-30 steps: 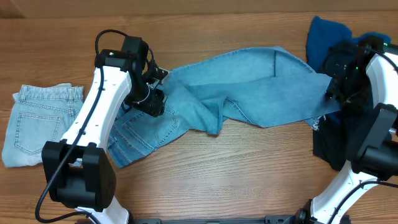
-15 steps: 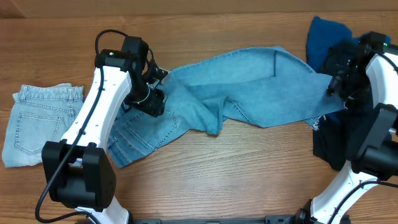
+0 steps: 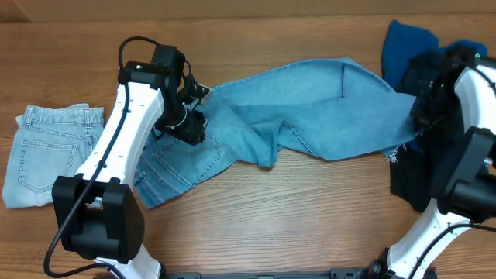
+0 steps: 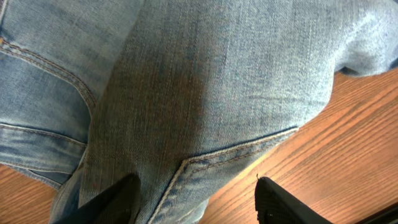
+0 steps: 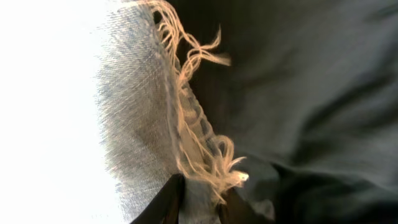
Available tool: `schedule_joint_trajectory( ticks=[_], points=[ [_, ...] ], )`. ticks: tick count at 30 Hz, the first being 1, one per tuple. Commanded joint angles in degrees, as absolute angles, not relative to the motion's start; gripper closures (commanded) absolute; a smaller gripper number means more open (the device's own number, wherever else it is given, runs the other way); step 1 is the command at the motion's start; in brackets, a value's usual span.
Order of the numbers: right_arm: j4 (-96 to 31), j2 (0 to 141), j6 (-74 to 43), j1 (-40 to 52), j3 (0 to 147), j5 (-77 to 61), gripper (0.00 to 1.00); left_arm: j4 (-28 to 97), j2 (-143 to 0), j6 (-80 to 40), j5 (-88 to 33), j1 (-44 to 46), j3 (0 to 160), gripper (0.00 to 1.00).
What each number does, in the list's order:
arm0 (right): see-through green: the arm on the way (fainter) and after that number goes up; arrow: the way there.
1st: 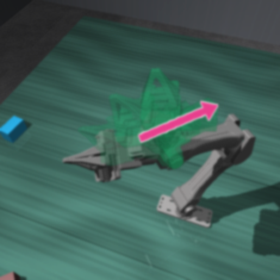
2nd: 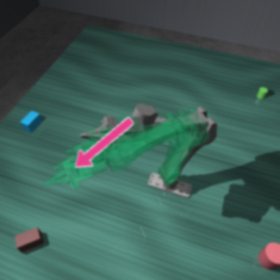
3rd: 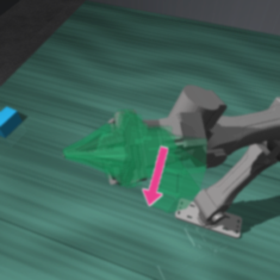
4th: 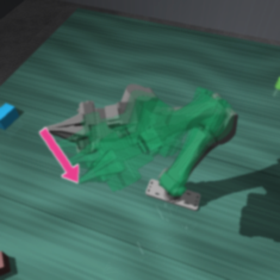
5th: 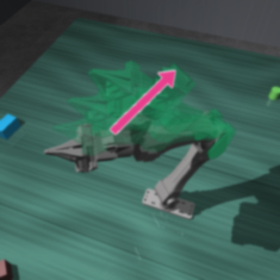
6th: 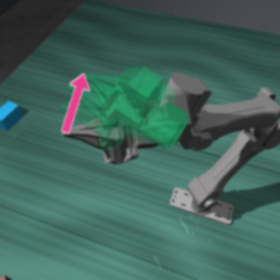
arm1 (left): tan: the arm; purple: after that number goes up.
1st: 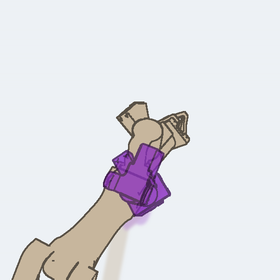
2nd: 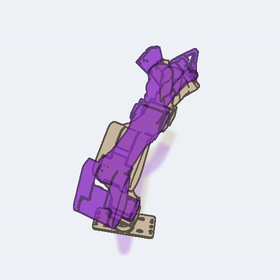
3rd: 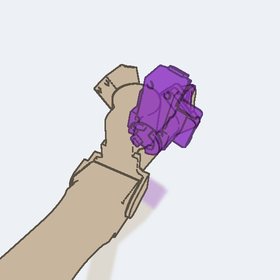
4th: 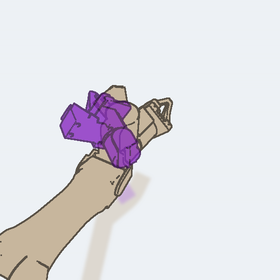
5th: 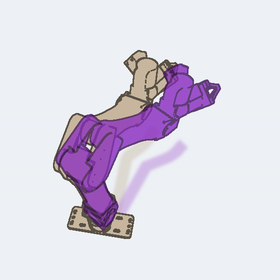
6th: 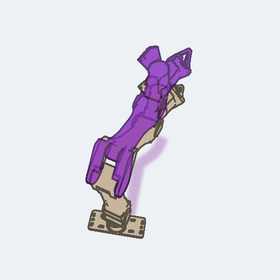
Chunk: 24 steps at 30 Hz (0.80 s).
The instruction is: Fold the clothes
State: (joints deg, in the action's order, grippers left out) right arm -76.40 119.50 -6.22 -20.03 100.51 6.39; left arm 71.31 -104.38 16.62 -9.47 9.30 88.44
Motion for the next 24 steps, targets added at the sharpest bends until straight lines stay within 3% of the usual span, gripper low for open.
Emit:
schedule_joint_trajectory(
  ticks=[1,2,4,6,10,15,22,23,24],
  points=[
    [-79.05,116.66,-7.29,-19.99,110.02,8.10,0.81,71.26,-104.57,16.21,-10.61,9.41,88.23,0.38],
    [-80.16,116.55,-7.29,-19.99,112.12,8.10,0.82,71.26,-104.57,16.21,-10.63,9.41,88.23,0.38],
    [-81.17,116.55,-7.35,-19.99,113.82,8.08,0.96,71.29,-104.57,16.21,-10.61,9.41,88.23,0.38],
    [-81.01,116.55,-7.81,-20.01,113.82,8.19,0.96,71.31,-104.57,16.01,-10.61,9.41,88.23,0.39],
    [-80.14,116.05,-20.56,-23.29,114.17,24.01,0.96,71.50,-104.57,16.01,-10.59,9.41,88.23,0.40],
    [-81.38,115.92,-22.13,-30.50,115.18,21.58,0.96,71.31,-104.57,16.03,-10.57,9.41,88.23,0.39],
    [-82.43,115.94,-18.09,-30.57,115.15,13.30,0.96,71.55,-104.57,16.01,-10.57,9.41,88.23,0.39],
    [-81.30,115.94,-16.19,-30.30,115.15,10.55,0.96,71.57,-104.57,15.94,-10.07,9.41,88.23,0.43],
    [-80.68,115.94,-15.97,-29.91,115.15,9.67,0.96,71.22,-104.57,12.71,-6.15,9.34,88.23,0.53]
  ],
)
